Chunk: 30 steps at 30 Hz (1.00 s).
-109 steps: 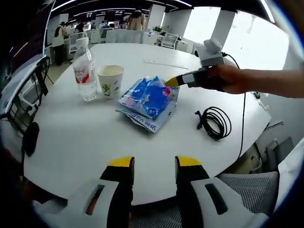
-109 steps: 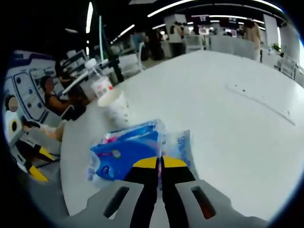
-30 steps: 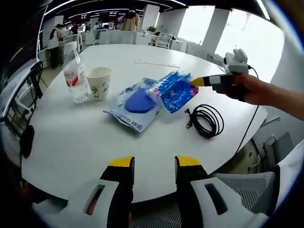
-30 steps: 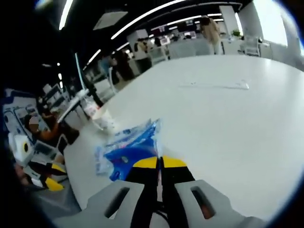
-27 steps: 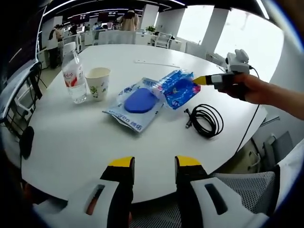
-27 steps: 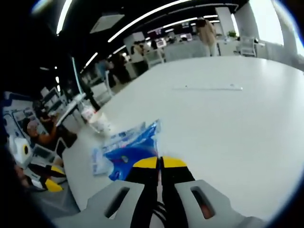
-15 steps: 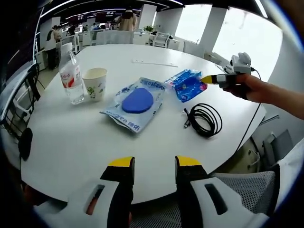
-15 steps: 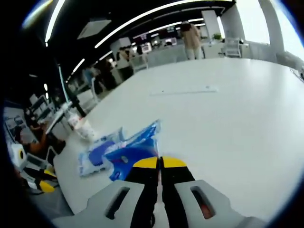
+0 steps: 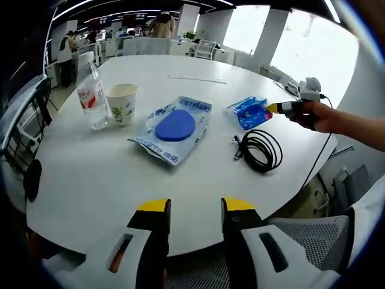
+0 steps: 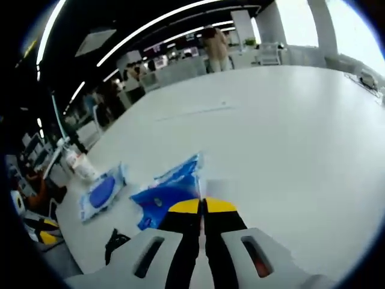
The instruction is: Arrange the tabletop items into an orderly group along one side of the table until the central work area is clear of visible clutter.
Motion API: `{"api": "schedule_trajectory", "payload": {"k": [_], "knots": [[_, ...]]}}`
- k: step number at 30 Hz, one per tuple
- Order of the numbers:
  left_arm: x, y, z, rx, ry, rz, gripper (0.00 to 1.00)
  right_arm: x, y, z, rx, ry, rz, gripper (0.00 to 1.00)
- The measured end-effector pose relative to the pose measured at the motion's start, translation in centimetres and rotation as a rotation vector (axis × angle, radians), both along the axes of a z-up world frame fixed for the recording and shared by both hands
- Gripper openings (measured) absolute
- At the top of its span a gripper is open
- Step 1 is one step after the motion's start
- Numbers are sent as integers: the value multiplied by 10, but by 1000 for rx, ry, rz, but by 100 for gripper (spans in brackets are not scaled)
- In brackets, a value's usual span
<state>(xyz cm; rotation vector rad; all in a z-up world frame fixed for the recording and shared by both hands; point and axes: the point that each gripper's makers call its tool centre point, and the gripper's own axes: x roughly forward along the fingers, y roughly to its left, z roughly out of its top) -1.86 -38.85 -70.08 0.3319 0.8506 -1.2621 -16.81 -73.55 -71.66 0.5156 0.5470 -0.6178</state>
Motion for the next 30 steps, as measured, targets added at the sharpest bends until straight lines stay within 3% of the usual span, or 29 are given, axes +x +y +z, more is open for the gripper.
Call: {"api": "schedule_trajectory", "payload": {"k": [16,30], "knots": [[0,1,-1,5,3,3,32,-11,-4,-15,17,54,-16,0],[0,1,-1,5,6,6,32,-17,10,-22,22,93,13,2]]}}
